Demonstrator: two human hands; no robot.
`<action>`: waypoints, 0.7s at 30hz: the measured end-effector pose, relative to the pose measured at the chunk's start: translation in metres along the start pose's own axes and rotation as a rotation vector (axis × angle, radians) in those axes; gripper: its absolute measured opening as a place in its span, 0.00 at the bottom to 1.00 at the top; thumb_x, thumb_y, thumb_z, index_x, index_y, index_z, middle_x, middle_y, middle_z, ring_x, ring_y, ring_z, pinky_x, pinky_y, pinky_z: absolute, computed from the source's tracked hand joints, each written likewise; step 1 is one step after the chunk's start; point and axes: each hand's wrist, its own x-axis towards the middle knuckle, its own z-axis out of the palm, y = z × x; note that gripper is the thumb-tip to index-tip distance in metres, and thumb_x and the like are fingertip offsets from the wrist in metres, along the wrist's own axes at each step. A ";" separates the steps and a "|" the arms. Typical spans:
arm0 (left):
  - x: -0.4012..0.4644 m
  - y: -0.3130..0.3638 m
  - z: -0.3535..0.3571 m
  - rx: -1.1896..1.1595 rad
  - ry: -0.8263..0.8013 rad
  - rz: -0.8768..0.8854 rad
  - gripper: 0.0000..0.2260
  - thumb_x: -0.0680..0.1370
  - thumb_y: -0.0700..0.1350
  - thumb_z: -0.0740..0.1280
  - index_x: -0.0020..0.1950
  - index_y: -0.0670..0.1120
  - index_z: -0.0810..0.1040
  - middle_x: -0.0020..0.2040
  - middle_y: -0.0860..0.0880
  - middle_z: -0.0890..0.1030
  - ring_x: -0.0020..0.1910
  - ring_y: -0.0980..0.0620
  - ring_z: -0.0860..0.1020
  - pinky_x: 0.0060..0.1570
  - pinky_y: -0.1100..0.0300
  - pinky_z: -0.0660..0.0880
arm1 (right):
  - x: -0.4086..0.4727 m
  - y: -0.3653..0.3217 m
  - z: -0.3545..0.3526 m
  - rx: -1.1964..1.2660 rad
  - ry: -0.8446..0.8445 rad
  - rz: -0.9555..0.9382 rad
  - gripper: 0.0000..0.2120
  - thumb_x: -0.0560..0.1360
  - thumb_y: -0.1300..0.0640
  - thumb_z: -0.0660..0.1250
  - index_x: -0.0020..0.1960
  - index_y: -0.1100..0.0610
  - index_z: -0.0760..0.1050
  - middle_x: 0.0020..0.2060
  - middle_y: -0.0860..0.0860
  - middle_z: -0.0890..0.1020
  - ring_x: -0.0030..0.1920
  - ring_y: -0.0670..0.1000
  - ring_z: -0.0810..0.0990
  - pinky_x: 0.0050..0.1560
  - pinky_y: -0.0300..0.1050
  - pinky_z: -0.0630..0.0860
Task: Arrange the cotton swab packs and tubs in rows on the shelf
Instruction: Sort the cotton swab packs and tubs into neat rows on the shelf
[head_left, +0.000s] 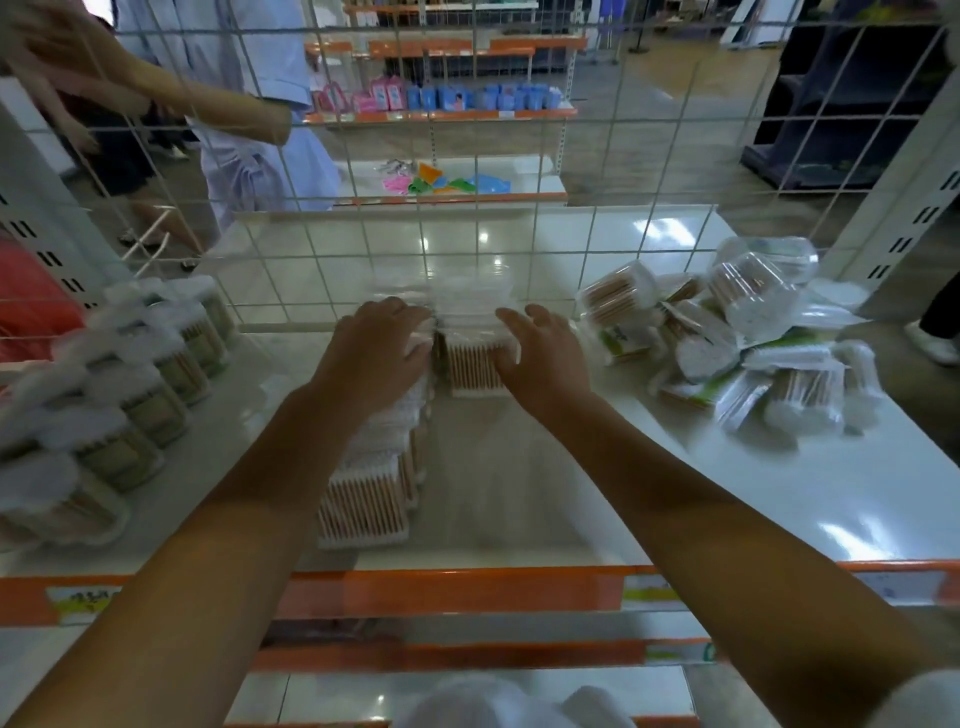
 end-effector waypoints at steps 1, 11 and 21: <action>0.001 0.006 -0.002 -0.004 0.011 0.015 0.18 0.77 0.45 0.63 0.67 0.44 0.71 0.64 0.43 0.74 0.62 0.43 0.71 0.61 0.48 0.66 | -0.001 0.000 -0.003 0.004 -0.003 0.000 0.24 0.77 0.53 0.61 0.71 0.54 0.63 0.67 0.57 0.69 0.67 0.56 0.65 0.66 0.50 0.63; 0.007 0.077 0.011 -0.087 -0.027 0.152 0.19 0.77 0.48 0.64 0.68 0.46 0.70 0.64 0.46 0.74 0.62 0.46 0.71 0.61 0.50 0.67 | -0.027 0.034 -0.048 0.043 0.010 -0.010 0.23 0.78 0.54 0.60 0.72 0.54 0.61 0.67 0.53 0.69 0.67 0.52 0.66 0.64 0.45 0.64; 0.020 0.148 0.037 -0.137 -0.015 0.256 0.19 0.78 0.48 0.63 0.68 0.47 0.70 0.64 0.46 0.74 0.62 0.47 0.70 0.62 0.52 0.65 | -0.044 0.101 -0.078 0.086 0.281 -0.150 0.14 0.71 0.64 0.65 0.56 0.61 0.78 0.51 0.57 0.82 0.54 0.58 0.79 0.56 0.44 0.69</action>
